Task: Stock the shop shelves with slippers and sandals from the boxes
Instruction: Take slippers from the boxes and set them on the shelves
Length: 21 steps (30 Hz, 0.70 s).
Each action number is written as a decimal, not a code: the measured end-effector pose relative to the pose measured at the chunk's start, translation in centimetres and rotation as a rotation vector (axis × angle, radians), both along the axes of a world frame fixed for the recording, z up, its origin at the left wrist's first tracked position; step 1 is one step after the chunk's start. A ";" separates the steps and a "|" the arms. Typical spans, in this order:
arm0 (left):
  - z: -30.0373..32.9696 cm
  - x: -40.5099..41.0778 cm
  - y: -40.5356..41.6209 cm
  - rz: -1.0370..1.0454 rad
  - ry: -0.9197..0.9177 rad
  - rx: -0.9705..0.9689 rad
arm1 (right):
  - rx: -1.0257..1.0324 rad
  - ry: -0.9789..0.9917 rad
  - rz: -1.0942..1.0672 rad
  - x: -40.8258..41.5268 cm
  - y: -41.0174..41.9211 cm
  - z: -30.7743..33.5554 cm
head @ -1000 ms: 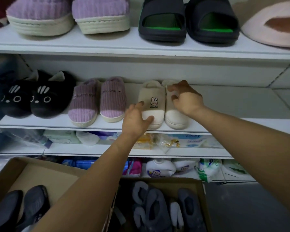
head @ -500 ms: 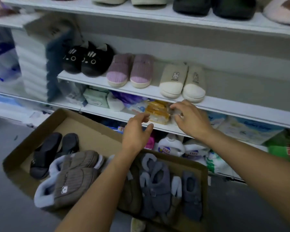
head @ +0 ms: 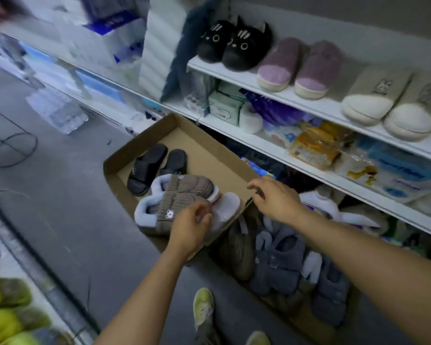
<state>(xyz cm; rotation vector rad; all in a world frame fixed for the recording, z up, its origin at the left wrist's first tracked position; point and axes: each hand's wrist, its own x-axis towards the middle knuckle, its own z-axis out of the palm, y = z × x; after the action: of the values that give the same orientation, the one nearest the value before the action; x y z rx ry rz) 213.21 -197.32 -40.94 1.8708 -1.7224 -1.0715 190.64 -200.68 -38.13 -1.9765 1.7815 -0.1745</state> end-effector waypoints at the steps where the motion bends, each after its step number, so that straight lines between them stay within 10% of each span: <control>1: -0.6 1.3 -0.1 0.041 0.009 0.023 | 0.016 -0.017 0.017 1.2 -0.5 -0.6; 21: -10.5 14.8 -6.5 0.773 0.277 0.351 | 0.340 -0.182 -0.137 14.0 -10.8 -9.4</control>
<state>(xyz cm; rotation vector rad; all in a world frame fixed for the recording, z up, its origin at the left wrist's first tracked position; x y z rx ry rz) 227.99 -203.83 -51.40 2.1698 -0.5726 -1.2480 204.66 -211.49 -47.51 -1.5532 1.7010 -0.0851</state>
